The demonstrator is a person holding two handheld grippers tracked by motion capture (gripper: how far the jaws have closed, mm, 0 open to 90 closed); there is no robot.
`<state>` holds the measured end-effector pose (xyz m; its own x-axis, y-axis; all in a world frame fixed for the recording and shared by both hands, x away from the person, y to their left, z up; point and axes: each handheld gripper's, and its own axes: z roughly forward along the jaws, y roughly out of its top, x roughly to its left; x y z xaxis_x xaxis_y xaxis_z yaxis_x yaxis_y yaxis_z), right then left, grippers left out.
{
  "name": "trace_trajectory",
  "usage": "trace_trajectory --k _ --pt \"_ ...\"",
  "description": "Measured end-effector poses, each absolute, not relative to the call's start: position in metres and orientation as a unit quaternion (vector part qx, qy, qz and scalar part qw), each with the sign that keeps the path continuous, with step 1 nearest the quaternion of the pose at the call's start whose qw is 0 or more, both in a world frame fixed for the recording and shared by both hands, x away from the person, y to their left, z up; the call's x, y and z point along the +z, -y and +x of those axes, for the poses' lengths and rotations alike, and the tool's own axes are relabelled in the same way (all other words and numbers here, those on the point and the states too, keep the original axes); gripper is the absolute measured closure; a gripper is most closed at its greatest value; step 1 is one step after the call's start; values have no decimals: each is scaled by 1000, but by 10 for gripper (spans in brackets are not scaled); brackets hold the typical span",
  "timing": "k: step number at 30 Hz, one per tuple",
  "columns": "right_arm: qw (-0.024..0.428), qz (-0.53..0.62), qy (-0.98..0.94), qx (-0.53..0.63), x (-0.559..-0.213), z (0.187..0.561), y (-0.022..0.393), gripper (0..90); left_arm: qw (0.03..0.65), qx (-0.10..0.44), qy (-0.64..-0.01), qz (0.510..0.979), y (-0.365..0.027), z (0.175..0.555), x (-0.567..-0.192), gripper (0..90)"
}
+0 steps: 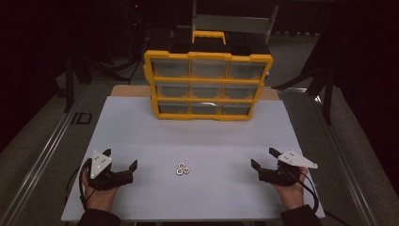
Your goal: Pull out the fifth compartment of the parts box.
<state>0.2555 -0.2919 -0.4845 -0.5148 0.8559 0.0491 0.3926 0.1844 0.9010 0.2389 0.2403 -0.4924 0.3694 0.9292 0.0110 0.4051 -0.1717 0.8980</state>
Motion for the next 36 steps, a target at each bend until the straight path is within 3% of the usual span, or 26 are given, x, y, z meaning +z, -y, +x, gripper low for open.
trace_trajectory --k 13,36 --pt "205 421 -724 507 -455 274 281 145 434 304 -474 703 -241 239 -493 0" --pt "218 389 -740 503 -423 304 246 153 434 306 -469 706 -239 239 -493 0"
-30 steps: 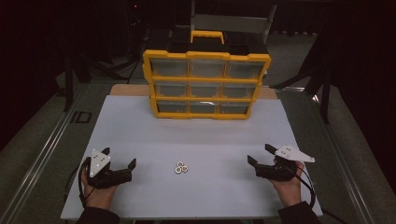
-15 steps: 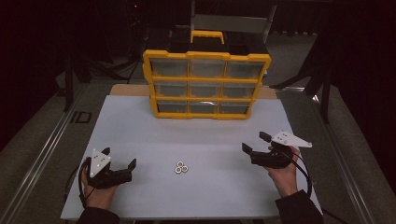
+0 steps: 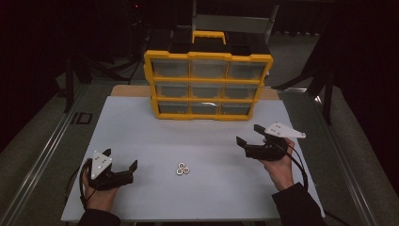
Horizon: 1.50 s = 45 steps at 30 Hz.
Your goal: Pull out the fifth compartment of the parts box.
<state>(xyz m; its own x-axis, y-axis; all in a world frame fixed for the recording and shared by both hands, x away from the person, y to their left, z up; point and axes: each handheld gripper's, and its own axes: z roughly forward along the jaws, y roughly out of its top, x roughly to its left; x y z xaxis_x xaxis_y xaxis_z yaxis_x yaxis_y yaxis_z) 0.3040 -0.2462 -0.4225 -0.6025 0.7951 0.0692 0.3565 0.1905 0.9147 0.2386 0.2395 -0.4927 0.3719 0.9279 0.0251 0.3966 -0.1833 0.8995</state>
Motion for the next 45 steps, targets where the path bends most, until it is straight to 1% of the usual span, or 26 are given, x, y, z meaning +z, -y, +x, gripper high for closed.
trace_trajectory --k 13,25,45 --pt "212 377 -747 505 -402 323 229 153 436 310 -469 702 -240 238 -492 0" --pt "230 365 -753 496 -380 340 207 153 436 310 -468 703 -240 239 -493 0" --pt "253 354 -762 479 -366 372 172 162 438 311 -467 702 -241 238 -492 0"
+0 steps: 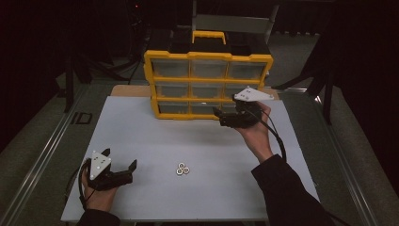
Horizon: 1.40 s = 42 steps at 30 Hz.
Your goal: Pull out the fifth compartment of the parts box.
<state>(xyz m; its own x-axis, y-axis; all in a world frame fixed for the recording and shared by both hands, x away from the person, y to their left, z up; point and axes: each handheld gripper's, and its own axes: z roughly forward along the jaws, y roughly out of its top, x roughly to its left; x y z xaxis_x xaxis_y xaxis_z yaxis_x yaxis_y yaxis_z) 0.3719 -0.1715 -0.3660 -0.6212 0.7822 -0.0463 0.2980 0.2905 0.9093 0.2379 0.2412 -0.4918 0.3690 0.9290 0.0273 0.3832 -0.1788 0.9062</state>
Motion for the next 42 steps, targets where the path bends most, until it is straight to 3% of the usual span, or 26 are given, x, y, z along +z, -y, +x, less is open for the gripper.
trace_trajectory --k 31,42 --pt "282 333 -794 423 -348 432 134 197 441 311 -467 701 -242 238 -491 0" --pt "342 296 -823 344 -358 441 114 239 441 309 -467 702 -242 238 -492 0"
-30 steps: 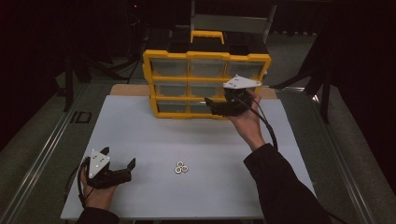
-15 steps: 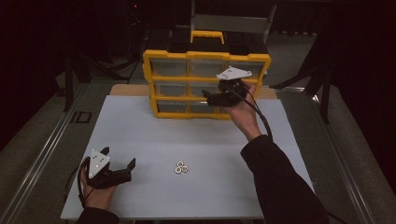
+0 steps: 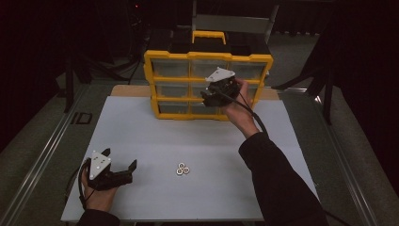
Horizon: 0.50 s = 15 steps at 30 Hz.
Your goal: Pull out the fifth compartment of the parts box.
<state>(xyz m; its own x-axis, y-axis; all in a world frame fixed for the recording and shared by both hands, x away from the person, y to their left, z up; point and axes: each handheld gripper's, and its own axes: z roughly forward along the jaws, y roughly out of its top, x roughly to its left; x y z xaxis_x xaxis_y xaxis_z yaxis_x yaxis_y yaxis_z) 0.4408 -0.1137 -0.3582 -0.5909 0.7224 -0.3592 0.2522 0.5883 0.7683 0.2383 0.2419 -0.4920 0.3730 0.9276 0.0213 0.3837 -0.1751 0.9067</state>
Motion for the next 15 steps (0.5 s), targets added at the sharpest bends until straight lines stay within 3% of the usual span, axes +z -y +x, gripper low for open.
trace_trajectory --k 15 --pt "438 184 -852 219 -366 437 77 318 442 307 -467 702 -243 238 -492 0"
